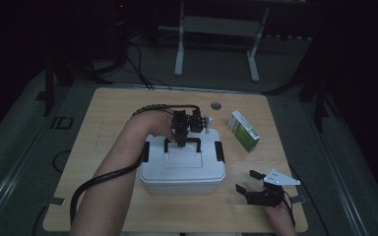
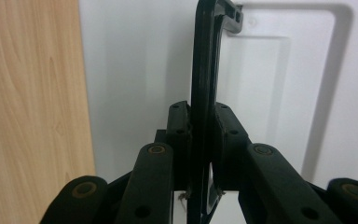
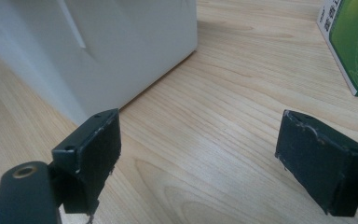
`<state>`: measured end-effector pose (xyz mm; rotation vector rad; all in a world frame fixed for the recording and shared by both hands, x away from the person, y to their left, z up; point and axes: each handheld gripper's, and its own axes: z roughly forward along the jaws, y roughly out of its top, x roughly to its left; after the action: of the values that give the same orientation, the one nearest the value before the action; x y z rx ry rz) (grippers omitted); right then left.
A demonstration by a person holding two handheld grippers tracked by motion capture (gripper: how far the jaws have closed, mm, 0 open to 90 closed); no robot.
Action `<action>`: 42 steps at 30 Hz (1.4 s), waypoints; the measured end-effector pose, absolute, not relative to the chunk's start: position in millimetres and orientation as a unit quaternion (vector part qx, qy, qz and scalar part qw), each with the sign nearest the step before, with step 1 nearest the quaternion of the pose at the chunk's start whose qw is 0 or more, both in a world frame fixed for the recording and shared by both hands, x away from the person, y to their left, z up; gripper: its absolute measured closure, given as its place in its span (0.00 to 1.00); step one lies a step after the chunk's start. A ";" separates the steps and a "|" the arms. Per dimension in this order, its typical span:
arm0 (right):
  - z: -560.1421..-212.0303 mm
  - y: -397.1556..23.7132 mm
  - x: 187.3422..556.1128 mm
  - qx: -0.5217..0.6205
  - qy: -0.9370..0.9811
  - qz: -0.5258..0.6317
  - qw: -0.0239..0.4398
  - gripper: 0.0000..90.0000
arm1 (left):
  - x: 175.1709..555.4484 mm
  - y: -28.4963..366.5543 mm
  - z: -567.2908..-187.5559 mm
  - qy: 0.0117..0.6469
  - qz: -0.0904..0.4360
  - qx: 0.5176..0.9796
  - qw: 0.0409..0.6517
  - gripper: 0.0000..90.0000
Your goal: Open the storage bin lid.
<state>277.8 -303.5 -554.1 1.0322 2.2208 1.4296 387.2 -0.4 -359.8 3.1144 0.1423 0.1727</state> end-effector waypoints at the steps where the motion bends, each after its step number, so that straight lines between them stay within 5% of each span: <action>1: -554.0 -303.6 277.8 0.361 0.773 0.499 0.152 0.15 | 387.0 -0.9 -359.5 0.045 0.056 0.997 0.008 0.88; 42: -554.3 -302.7 277.9 0.362 0.774 0.496 0.153 0.15 | 371.2 12.2 -329.8 0.045 0.062 0.997 0.027 0.93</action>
<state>277.9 -302.7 -554.3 1.0378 2.2215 1.4234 371.2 12.2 -329.8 3.0793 0.1378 0.1906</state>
